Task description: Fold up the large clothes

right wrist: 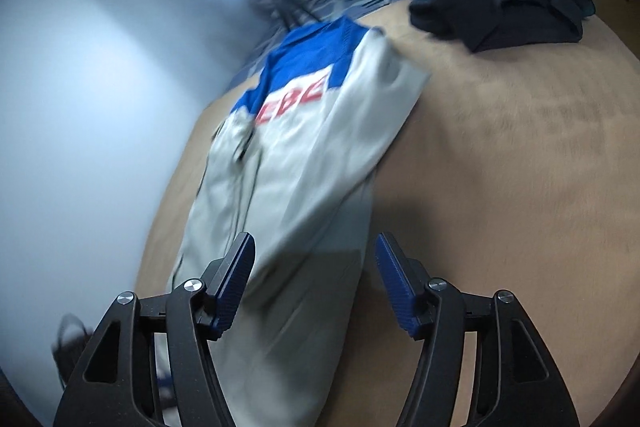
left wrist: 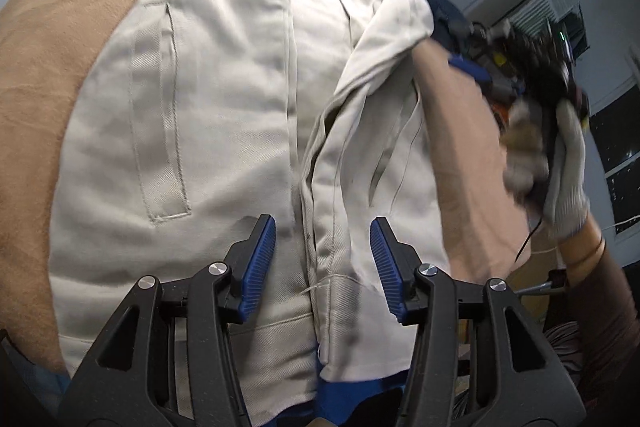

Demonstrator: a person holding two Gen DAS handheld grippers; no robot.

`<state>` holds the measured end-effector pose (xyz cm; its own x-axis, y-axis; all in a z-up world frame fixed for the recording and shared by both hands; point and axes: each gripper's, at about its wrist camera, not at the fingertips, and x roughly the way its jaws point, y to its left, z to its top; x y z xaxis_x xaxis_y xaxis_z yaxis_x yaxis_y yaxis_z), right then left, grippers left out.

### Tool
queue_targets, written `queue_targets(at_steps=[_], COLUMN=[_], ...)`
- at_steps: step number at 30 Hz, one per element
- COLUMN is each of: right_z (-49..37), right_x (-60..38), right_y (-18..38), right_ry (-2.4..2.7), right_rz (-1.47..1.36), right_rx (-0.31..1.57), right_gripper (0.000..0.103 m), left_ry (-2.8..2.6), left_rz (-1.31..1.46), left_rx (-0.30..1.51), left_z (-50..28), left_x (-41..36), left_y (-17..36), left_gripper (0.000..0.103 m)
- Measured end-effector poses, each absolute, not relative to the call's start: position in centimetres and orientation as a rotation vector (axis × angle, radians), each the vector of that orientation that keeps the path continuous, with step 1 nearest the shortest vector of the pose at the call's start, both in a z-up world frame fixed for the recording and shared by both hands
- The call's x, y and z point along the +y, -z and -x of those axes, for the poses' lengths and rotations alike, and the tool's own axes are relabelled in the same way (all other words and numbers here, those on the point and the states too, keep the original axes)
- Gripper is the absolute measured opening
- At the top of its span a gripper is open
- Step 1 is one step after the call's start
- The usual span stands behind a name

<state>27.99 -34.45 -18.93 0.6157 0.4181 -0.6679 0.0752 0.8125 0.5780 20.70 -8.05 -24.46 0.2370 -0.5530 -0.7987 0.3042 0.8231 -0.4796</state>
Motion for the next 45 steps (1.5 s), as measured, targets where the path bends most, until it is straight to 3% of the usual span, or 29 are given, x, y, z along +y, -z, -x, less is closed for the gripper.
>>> queue_targets(at_steps=[5, 7, 9, 11, 16, 17, 18, 20, 22, 29, 34, 37, 41, 45], right_z=[-31.5, -32.5, -33.2, -34.1, -36.5, -36.8, -37.2, -38.3, -39.2, -43.9, -47.5, -48.5, -47.6, -44.3], right_x=[-36.9, -37.9, -38.8, -39.5, -39.9, -39.8, -39.5, -38.8, -37.7, -29.9, -24.3, -22.8, -23.0, -26.8], right_y=[21.1, 22.4, 23.3, 24.0, 24.4, 24.2, 24.0, 23.3, 21.8, 18.1, 20.5, 23.3, 22.4, 19.4], right_ry=[-0.139, -0.105, -0.085, -0.065, -0.068, -0.068, -0.071, -0.099, -0.109, -0.144, -0.139, -0.139, -0.223, -0.297], right_rz=[-0.715, -0.789, -0.852, -0.9, -0.966, -0.955, -0.939, -0.896, -0.827, -0.493, -0.348, -0.341, -0.342, -0.537], right_rx=[0.866, 0.85, 0.828, 0.806, 0.753, 0.757, 0.758, 0.783, 0.793, 0.874, 0.965, 1.05, 1.034, 0.898], right_gripper=[0.063, 0.063, 0.063, 0.063, 0.063, 0.058, 0.037, 0.012, 0.007, 0.005, 0.004, 0.021, 0.036, 0.036], left_ry=[0.594, 0.597, 0.612, 0.629, 0.67, 0.673, 0.68, 0.696, 0.71, 0.719, 0.707, 0.706, 0.725, 0.743], left_rz=[0.175, 0.168, 0.17, 0.175, 0.134, 0.136, 0.15, 0.185, 0.215, 0.234, 0.24, 0.246, 0.224, 0.209], left_rx=[1.189, 1.186, 1.199, 1.206, 1.183, 1.184, 1.19, 1.209, 1.221, 1.228, 1.254, 1.264, 1.244, 1.236], left_z=[-20.3, -20.4, -20.5, -20.3, -19.3, -19.3, -19.3, -19.4, -19.4, -19.3, -19.6, -20.1, -19.5, -19.0], left_x=[-9.0, -9.2, -9.4, -9.7, -10.7, -10.8, -10.8, -10.9, -10.9, -11.1, -10.8, -11.0, -10.9, -11.0], left_y=[25.0, 24.9, 25.0, 25.0, 24.6, 24.6, 24.6, 24.7, 24.7, 24.6, 25.0, 25.0, 24.4, 24.1], left_gripper=[0.05, 0.041, 0.024, 0.017, 0.01, 0.01, 0.01, 0.01, 0.009, 0.009, 0.01, 0.01, 0.021, 0.021])
